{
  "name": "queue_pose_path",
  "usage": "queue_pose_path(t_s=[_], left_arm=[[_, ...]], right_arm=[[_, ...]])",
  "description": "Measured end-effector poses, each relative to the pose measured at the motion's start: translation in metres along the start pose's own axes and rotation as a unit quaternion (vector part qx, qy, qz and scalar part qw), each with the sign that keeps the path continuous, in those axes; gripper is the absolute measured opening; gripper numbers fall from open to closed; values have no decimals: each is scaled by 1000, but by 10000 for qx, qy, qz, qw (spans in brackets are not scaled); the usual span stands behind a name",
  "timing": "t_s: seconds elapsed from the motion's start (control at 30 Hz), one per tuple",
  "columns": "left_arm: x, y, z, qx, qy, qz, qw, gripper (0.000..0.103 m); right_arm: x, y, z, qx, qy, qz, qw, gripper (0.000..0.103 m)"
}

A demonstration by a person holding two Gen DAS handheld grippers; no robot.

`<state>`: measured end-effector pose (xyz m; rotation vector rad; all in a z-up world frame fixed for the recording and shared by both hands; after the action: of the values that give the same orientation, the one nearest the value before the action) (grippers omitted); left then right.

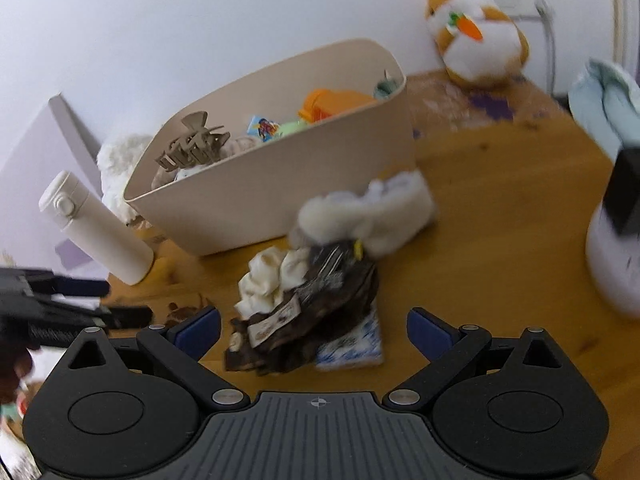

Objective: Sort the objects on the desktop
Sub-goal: 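Move both grippers back to the items on the table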

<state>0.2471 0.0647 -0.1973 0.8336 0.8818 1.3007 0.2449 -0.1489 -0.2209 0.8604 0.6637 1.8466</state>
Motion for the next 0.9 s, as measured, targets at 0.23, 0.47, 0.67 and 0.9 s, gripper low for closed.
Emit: queue_pose_path(t_s=[0.23,0.47,0.67,0.9], left_arm=[[3,-19,-14,213,-466,86,9986,80],[6,-36,-14,235,-639,-64,9977,80],[2,-49,-4,197,-713,-115,9972,70],[-6,-61,-2,453,-863,-258,9949,40]], right_arm=[[7,-24,-4,139,-63,-505,9986,96],[1,-39,1,178,-330,-569,9977,91],[-6,-40,0,241,-520,-554,9968,84],[-16,-39,0,278,-514,-383,9976,59]])
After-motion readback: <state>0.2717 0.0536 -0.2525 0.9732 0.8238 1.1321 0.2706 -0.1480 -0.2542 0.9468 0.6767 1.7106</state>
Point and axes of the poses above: each gripper's, at about its wrist camera, not at the fingertips, and y roughly against the way its jaws point, x to its left, z to its top, the point moved 7 cm from there along -y, roughly the way its jaws point, and after that the axes turned 9 degrees about y, right-handed, at the moved point
